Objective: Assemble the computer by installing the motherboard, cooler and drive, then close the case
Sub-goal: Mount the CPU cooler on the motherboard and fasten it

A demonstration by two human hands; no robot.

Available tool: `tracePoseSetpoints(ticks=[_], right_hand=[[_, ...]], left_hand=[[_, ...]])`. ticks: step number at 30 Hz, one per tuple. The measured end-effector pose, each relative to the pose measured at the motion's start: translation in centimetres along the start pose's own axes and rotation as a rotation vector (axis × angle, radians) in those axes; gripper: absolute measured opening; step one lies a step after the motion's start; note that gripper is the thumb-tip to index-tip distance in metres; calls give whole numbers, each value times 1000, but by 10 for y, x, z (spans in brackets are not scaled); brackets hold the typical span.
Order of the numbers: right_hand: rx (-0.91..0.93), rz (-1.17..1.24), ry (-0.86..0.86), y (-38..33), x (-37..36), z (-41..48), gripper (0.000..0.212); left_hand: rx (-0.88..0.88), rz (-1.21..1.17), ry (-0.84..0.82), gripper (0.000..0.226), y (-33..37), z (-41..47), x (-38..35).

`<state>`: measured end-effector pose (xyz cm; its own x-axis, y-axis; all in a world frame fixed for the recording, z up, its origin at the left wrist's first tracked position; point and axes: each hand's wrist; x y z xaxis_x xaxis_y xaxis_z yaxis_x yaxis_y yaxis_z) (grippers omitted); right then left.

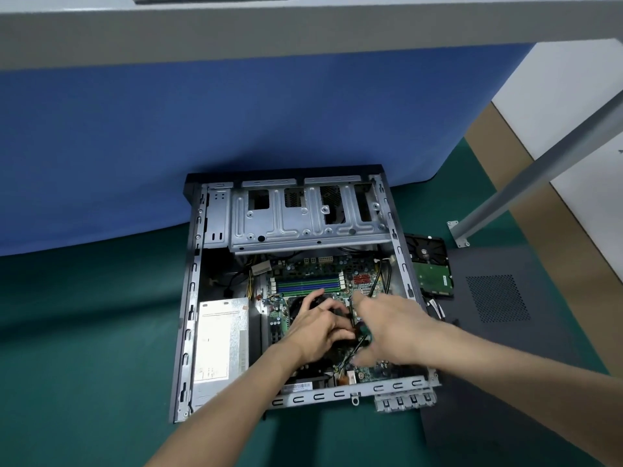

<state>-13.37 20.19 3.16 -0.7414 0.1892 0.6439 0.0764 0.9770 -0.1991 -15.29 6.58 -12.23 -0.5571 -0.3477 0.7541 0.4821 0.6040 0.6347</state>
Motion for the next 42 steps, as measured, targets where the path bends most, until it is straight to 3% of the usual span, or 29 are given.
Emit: tracePoseSetpoints(ticks=[1, 2, 3, 6, 8, 10, 11, 13, 14, 16, 18, 20, 23, 26, 29, 34, 38, 42], right_hand=[[89, -254, 71, 1, -4, 1, 39], [120, -325, 130, -2, -8, 0, 34], [72, -197, 176, -6, -11, 1, 27], [-350, 549, 136, -5, -11, 11, 25], [-453, 794, 73, -1, -4, 11, 31], [-318, 628, -24, 0, 4, 2, 45], [-216, 344, -36, -1, 5, -4, 53], [-11, -140, 120, 0, -5, -5, 47], [25, -181, 192, -2, -9, -4, 39], [-109, 81, 219, -6, -10, 1, 23], [-342, 471, 181, -6, -7, 6, 22], [-398, 664, 122, -1, -2, 6, 26], [-317, 615, 98, 11, 9, -8, 28], [-188, 569, 268, 19, 20, -15, 23], [-82, 669, 292, 6, 15, -9, 19], [8, 530, 273, -26, -7, 11, 19], [9, 395, 281, -37, -16, 25, 21], [-6, 370, 295, -41, -21, 33, 25]], left_hand=[[-5, -8, -1, 24, 1, 0, 0], [-7, -18, -4, 27, 2, -1, 0], [-8, -21, -7, 29, 2, -1, 1], [-8, -34, -16, 30, 3, -1, 2], [-12, -29, -8, 28, 4, -1, 3], [5, -6, -17, 25, 4, 0, 4], [14, 8, -32, 24, 3, 0, 3], [28, 15, -69, 27, 2, -1, 2], [30, 3, -76, 29, 2, -1, 1], [33, -31, -69, 28, 3, -2, 3], [60, -71, -82, 27, 7, -1, 8], [102, -199, -99, 36, 12, 0, 16], [187, -719, -61, 57, 20, -4, 42], [307, -951, 259, 40, 20, -11, 73], [428, -750, 473, 18, 14, -18, 98], [532, -157, 455, 23, -11, -40, 116], [599, 5, 361, 18, -22, -53, 109], [611, 52, 369, 20, -30, -55, 102]])
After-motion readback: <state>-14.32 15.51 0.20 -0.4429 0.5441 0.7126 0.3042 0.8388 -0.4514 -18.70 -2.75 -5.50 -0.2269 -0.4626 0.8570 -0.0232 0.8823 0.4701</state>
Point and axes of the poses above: each hand's wrist, its own z-axis towards the middle knuckle, its own x-axis out of the back of the hand, y = z × x, and after that the axes turned 1 degree about x, right-handed
